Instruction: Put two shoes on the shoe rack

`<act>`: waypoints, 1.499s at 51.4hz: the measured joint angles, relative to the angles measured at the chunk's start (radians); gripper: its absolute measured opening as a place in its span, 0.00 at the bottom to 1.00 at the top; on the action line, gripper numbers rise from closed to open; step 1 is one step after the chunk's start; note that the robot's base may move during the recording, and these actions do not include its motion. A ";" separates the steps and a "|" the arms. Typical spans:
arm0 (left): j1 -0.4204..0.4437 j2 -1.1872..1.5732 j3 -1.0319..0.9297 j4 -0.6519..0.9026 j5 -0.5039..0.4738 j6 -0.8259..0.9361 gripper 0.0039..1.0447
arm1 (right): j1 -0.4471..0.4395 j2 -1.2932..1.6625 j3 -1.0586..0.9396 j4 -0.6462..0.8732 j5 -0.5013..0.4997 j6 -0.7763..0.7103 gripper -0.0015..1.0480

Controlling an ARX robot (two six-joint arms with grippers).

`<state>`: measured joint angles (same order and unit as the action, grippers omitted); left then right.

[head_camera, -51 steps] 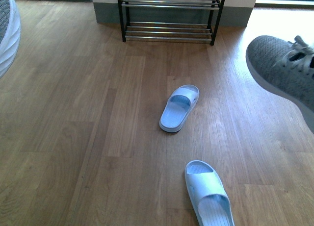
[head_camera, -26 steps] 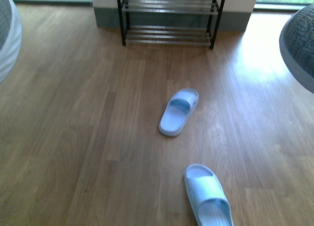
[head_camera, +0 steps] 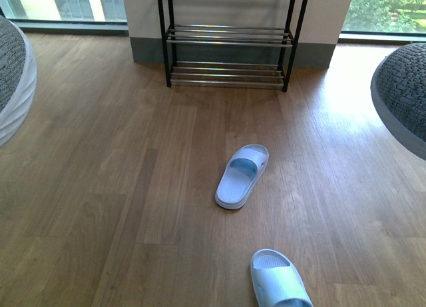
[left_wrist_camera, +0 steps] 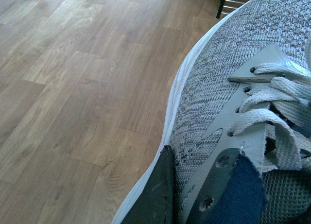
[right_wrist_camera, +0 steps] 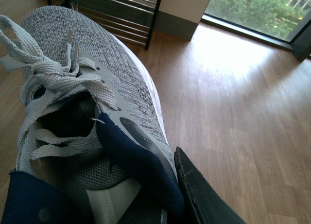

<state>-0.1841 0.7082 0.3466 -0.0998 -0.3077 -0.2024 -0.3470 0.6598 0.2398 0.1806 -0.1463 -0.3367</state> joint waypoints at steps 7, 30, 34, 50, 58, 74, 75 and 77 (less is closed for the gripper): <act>0.000 0.000 0.000 0.000 0.000 0.000 0.01 | 0.000 0.000 0.000 0.000 0.000 0.000 0.01; 0.000 0.000 0.000 0.000 0.000 0.000 0.01 | 0.000 0.000 0.000 0.000 0.000 0.000 0.01; 0.000 0.000 0.000 0.000 0.000 0.000 0.01 | 0.000 0.000 0.000 0.000 0.000 0.000 0.01; 0.001 0.000 0.000 0.000 -0.003 0.000 0.01 | 0.004 0.000 0.000 -0.001 0.000 0.000 0.01; 0.001 0.000 0.000 0.000 -0.002 0.000 0.01 | 0.004 0.000 0.000 -0.001 0.001 0.000 0.01; 0.001 0.000 0.000 0.000 0.000 0.000 0.01 | 0.004 -0.001 0.000 -0.001 0.000 0.001 0.01; 0.001 0.000 0.000 0.000 0.000 0.000 0.01 | 0.004 -0.001 0.000 -0.001 0.000 0.000 0.01; 0.001 0.000 0.000 0.000 0.000 0.000 0.01 | 0.004 -0.001 0.000 -0.001 0.001 0.000 0.01</act>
<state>-0.1833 0.7078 0.3466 -0.0998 -0.3073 -0.2024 -0.3428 0.6590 0.2394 0.1795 -0.1455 -0.3363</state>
